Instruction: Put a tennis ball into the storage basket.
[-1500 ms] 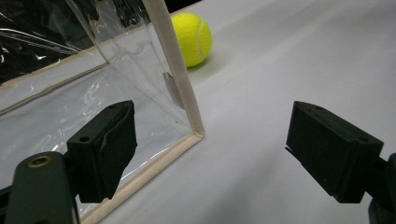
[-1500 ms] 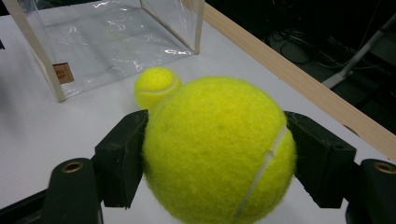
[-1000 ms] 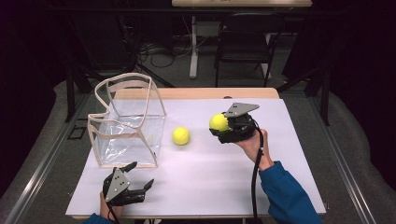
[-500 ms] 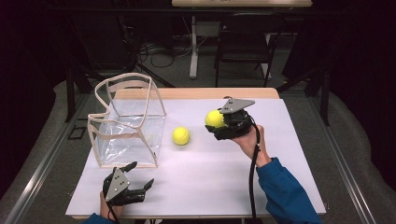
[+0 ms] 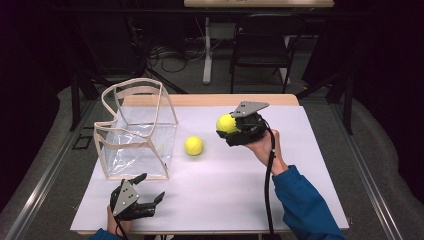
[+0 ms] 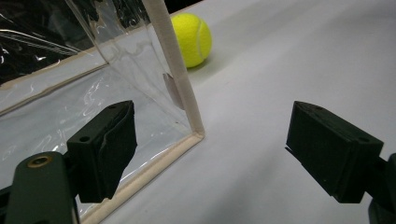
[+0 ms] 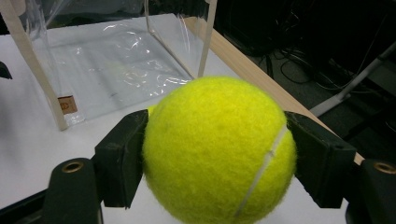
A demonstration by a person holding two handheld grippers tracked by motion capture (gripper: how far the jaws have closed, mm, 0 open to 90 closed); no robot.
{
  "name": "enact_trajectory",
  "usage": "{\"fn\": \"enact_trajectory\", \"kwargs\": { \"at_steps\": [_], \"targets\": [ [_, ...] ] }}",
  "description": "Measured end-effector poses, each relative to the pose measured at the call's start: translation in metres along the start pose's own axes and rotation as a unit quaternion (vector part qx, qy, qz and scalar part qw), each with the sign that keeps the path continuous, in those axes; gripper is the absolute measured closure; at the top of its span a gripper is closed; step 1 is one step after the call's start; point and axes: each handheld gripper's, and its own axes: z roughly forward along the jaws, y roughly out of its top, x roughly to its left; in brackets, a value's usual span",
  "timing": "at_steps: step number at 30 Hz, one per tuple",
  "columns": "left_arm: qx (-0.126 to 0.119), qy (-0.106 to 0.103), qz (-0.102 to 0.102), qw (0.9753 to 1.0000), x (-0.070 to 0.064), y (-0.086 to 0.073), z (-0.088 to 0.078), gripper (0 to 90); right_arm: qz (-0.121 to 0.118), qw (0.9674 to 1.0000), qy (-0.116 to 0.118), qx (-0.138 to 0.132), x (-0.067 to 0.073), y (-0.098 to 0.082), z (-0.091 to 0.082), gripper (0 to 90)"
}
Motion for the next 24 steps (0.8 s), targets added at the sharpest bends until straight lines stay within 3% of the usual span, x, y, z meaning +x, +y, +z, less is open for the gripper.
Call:
{"fn": "enact_trajectory", "kwargs": {
  "at_steps": [24],
  "targets": [
    [0.0, 0.0, 0.0, 1.0, 0.0, 0.0, 0.0, 15.9, -0.005, 1.0, 0.003, 0.001, -0.003, 0.013, 0.007, 25.9]
  ]
}}
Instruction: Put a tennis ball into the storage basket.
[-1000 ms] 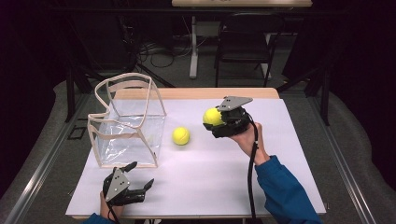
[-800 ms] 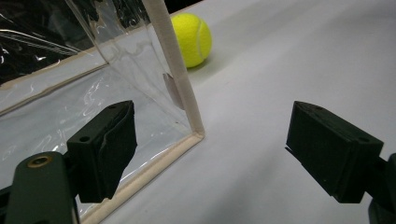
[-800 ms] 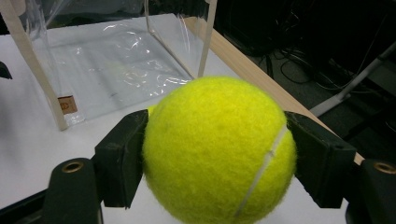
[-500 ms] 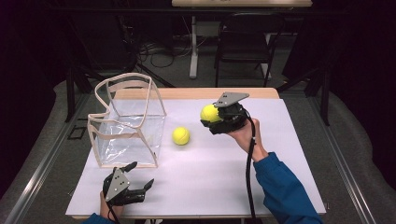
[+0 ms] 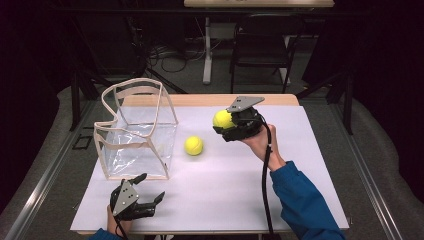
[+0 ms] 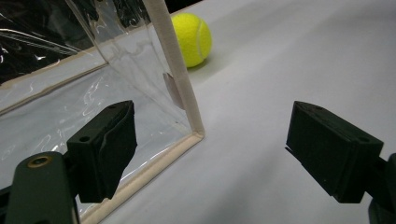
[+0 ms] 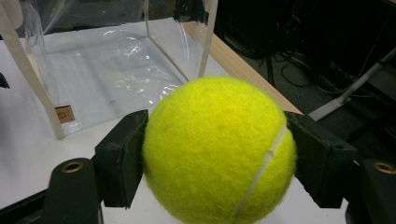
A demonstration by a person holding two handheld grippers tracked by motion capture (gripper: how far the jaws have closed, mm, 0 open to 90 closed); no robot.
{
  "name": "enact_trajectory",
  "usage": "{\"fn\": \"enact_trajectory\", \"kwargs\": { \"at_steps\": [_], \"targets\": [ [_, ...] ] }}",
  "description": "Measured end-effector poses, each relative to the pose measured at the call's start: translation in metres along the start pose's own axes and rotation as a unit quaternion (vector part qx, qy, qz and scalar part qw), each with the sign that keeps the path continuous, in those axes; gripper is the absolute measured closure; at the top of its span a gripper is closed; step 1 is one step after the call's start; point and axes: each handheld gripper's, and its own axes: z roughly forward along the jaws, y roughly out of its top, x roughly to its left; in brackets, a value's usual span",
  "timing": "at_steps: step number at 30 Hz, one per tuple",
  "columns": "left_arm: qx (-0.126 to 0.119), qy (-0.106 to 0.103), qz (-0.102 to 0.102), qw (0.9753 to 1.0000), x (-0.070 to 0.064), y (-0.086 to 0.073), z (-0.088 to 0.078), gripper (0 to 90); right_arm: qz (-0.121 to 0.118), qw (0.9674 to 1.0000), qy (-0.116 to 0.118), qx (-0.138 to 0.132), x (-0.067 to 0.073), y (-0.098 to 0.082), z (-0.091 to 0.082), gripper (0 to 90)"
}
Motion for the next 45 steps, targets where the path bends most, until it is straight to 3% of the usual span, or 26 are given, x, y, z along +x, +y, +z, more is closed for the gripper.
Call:
{"fn": "enact_trajectory", "kwargs": {
  "at_steps": [45],
  "targets": [
    [-0.001, -0.001, -0.003, 1.0, 0.001, 0.0, 0.0, 15.9, -0.017, 0.9997, 0.015, -0.004, 0.004, 0.041, 0.014, 25.9]
  ]
}}
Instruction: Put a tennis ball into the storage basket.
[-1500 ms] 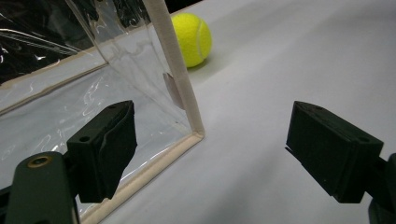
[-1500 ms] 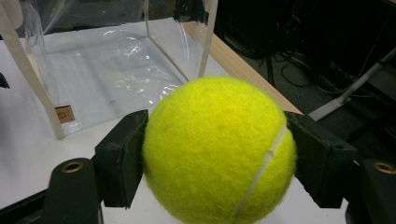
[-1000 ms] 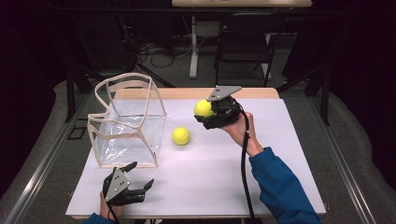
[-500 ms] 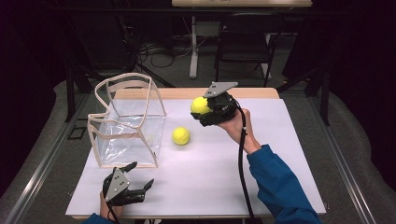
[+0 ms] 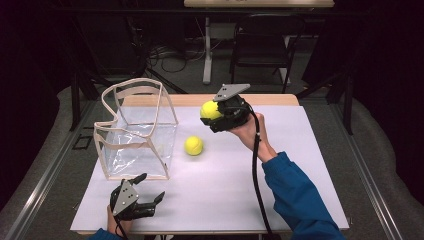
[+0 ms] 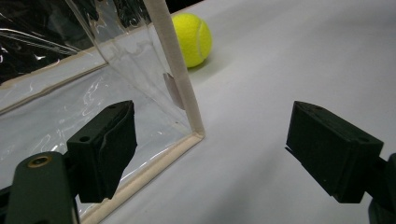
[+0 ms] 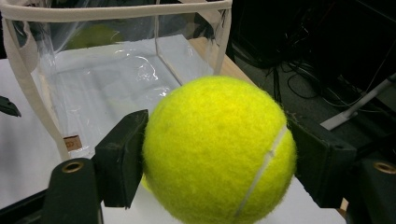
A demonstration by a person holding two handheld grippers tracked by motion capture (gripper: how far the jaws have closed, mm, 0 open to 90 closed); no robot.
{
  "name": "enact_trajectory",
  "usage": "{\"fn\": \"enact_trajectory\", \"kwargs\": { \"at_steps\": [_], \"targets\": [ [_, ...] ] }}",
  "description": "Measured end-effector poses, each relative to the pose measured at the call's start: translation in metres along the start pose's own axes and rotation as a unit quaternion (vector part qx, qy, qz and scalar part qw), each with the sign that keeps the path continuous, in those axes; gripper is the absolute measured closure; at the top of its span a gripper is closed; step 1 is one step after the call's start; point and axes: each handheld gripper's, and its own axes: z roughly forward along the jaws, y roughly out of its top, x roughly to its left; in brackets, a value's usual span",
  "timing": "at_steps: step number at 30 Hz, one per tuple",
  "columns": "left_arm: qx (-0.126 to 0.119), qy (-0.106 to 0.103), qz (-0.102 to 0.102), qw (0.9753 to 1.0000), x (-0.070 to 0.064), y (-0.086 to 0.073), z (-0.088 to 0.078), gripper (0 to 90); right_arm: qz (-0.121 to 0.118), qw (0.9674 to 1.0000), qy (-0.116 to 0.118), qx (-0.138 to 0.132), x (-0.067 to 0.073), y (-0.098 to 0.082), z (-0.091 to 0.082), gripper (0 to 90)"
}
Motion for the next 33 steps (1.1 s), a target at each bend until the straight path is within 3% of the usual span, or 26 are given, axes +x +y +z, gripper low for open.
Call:
{"fn": "enact_trajectory", "kwargs": {
  "at_steps": [33],
  "targets": [
    [-0.002, -0.001, 0.004, 1.0, 0.0, 0.0, -0.001, 15.9, 0.0, 1.0, 0.002, -0.001, -0.006, 0.022, 0.009, 25.9]
  ]
}}
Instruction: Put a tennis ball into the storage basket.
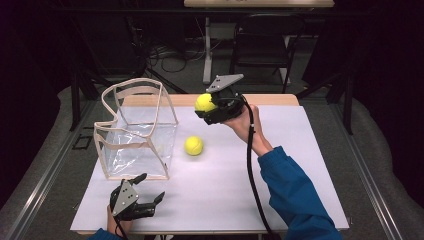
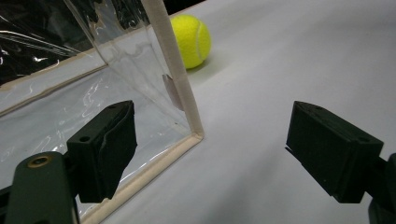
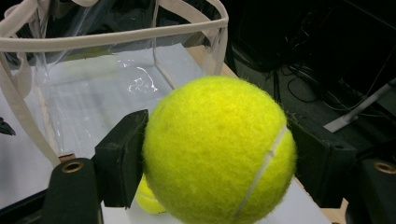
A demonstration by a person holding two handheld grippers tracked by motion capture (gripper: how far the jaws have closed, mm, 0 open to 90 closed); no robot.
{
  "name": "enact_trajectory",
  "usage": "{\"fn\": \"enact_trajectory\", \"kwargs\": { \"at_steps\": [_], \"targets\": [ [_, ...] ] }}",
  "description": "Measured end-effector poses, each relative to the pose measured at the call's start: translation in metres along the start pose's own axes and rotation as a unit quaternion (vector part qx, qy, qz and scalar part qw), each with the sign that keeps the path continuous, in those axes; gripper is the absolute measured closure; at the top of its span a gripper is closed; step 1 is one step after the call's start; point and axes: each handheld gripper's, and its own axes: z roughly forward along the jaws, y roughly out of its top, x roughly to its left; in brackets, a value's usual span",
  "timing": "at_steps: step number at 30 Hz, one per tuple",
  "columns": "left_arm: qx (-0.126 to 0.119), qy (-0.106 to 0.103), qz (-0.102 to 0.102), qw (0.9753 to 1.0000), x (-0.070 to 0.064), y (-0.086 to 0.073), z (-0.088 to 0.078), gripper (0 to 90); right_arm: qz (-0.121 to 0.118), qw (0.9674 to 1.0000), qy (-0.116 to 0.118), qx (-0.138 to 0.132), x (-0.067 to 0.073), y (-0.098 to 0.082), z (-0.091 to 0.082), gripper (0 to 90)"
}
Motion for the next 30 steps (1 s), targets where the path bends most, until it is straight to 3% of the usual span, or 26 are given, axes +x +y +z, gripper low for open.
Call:
{"fn": "enact_trajectory", "kwargs": {
  "at_steps": [20, 30],
  "targets": [
    [0.0, 0.0, -0.001, 1.0, 0.0, 0.0, 0.0, 15.9, -0.014, 0.9999, 0.006, 0.006, 0.004, 0.021, 0.008, 25.9],
    [-0.001, -0.001, -0.002, 1.0, 0.0, 0.0, -0.001, 15.9, -0.028, 0.9995, 0.011, 0.005, 0.013, 0.035, 0.011, 25.9]
  ]
}}
